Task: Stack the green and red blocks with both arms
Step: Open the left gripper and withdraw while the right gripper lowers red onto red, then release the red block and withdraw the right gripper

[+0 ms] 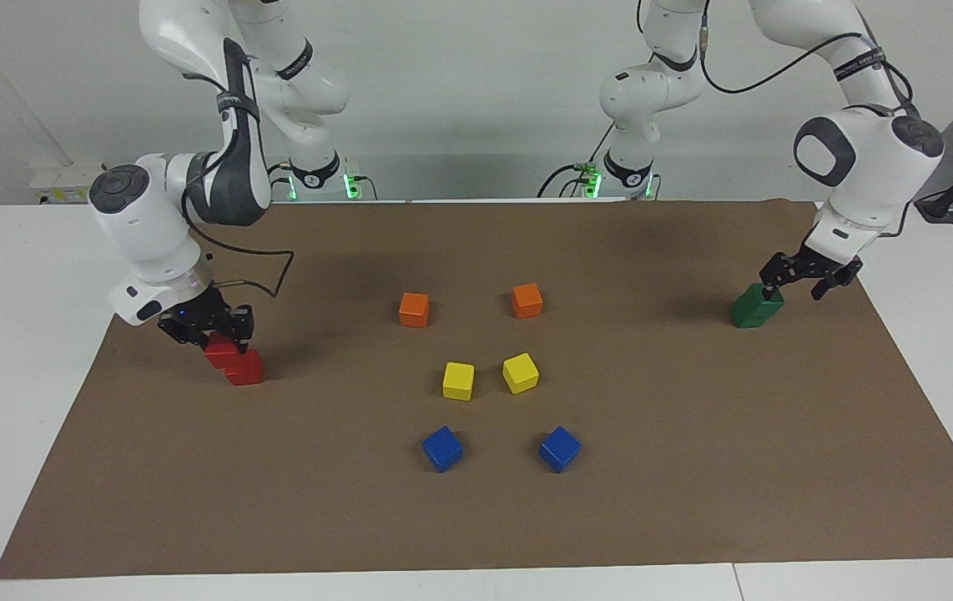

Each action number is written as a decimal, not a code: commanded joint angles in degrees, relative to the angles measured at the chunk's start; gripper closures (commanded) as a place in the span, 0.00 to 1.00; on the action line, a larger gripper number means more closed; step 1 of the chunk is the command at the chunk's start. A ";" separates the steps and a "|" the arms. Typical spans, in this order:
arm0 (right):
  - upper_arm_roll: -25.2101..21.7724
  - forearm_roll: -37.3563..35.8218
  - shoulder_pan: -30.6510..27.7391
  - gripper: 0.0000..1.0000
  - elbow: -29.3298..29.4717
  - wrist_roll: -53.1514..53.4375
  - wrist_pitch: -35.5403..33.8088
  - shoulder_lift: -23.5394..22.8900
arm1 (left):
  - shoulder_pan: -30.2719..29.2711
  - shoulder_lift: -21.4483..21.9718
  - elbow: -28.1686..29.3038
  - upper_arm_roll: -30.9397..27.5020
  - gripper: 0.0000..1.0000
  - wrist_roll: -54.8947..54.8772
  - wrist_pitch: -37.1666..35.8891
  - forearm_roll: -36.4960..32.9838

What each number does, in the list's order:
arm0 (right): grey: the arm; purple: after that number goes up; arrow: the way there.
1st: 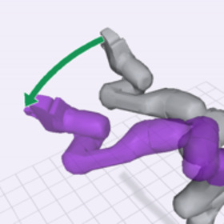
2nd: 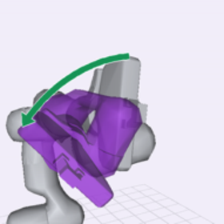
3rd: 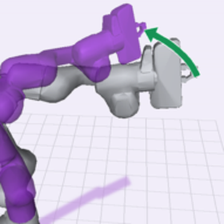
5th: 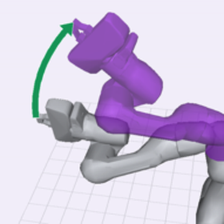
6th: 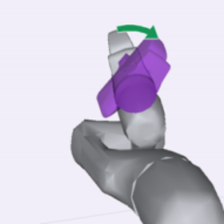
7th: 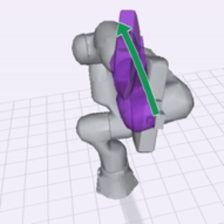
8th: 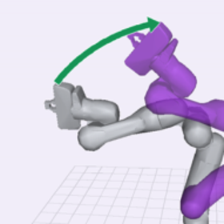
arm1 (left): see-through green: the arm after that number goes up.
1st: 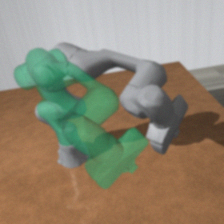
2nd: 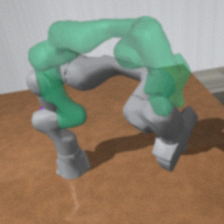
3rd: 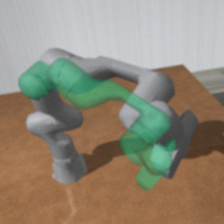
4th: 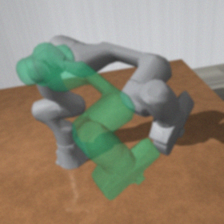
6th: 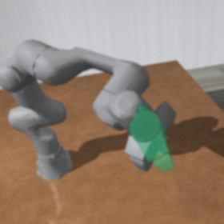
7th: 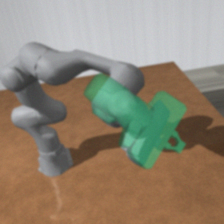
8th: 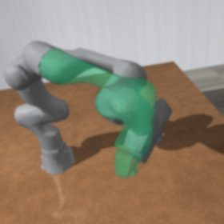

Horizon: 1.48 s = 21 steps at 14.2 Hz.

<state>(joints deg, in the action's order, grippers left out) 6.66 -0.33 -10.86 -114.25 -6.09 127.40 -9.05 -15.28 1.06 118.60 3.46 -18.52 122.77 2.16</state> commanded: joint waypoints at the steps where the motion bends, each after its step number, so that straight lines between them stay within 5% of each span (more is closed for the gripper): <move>1: 0.46 1.03 -0.65 1.00 -0.89 -0.24 1.80 0.09 | 0.69 0.26 -4.59 0.41 0.00 2.41 -3.57 1.18; 3: 0.46 1.03 -0.65 1.00 -0.80 -0.59 2.32 -0.61 | 3.05 -0.88 -13.26 0.50 0.00 14.07 -11.89 1.09; 8: 0.37 1.03 -0.65 1.00 -0.89 -0.77 3.47 -1.40 | 5.08 -2.37 -27.62 0.85 0.00 23.33 -26.69 3.27; 21: 0.37 1.03 -1.18 1.00 -4.57 -2.34 7.33 -1.67 | 6.40 -2.55 -28.86 5.86 0.00 22.66 -31.89 -4.27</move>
<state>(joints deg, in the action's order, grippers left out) 6.42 -0.33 -11.13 -116.12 -6.22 131.91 -11.64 -9.30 -0.41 91.79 9.55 4.79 92.29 -0.62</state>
